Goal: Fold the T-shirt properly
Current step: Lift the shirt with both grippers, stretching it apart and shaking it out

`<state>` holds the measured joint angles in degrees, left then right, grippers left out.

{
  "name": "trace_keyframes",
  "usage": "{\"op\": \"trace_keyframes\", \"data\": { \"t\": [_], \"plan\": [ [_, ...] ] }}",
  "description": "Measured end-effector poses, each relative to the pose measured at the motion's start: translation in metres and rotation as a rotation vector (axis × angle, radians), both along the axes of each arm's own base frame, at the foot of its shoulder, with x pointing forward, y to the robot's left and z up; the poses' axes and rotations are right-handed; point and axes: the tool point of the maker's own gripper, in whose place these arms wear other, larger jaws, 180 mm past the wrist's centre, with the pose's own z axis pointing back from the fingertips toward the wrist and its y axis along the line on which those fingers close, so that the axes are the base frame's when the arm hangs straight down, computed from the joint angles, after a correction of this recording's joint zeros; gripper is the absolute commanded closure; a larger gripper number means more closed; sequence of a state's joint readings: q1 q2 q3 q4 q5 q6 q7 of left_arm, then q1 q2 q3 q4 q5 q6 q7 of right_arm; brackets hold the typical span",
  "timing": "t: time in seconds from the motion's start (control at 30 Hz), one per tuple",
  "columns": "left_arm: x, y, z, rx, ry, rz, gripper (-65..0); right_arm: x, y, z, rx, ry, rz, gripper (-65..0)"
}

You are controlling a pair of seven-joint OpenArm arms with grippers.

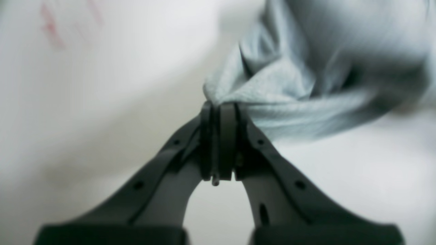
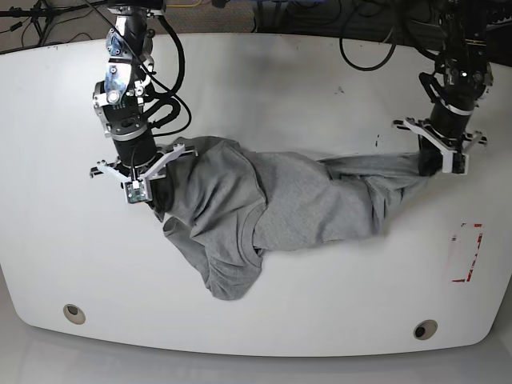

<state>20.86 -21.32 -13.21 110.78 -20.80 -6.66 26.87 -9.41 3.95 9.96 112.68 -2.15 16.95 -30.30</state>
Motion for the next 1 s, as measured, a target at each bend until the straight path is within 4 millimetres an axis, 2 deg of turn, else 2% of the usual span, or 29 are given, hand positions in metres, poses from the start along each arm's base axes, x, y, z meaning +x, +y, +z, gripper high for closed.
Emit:
{"op": "trace_keyframes", "data": {
  "t": [0.1, 0.3, 0.47, 0.67, 1.0],
  "plan": [
    [0.015, 0.007, 0.028, 0.025, -0.085, 0.006, 0.0, 0.008, 0.0, 0.009, -0.009, -0.021, 0.025, 0.0],
    [0.037, 0.022, 0.061, 0.063, -0.168, 0.022, 0.0, 0.033, -0.011, 0.037, -0.035, -0.105, 0.002, 0.0],
    [0.056, 0.03, 0.095, 0.104, -0.25, 0.021, 0.0, 0.055, -0.015, 0.051, -0.046, -0.138, 0.01, 0.0],
    [0.072, 0.038, 0.123, 0.144, -0.278, 0.028, 0.0, 0.083, -0.028, 0.067, -0.065, -0.148, -0.011, 0.0],
    [0.093, 0.067, 0.199, 0.162, -0.412, 0.127, 0.0, 0.132, -0.055, 0.113, -0.102, -0.217, -0.038, 0.0]
  ]
}}
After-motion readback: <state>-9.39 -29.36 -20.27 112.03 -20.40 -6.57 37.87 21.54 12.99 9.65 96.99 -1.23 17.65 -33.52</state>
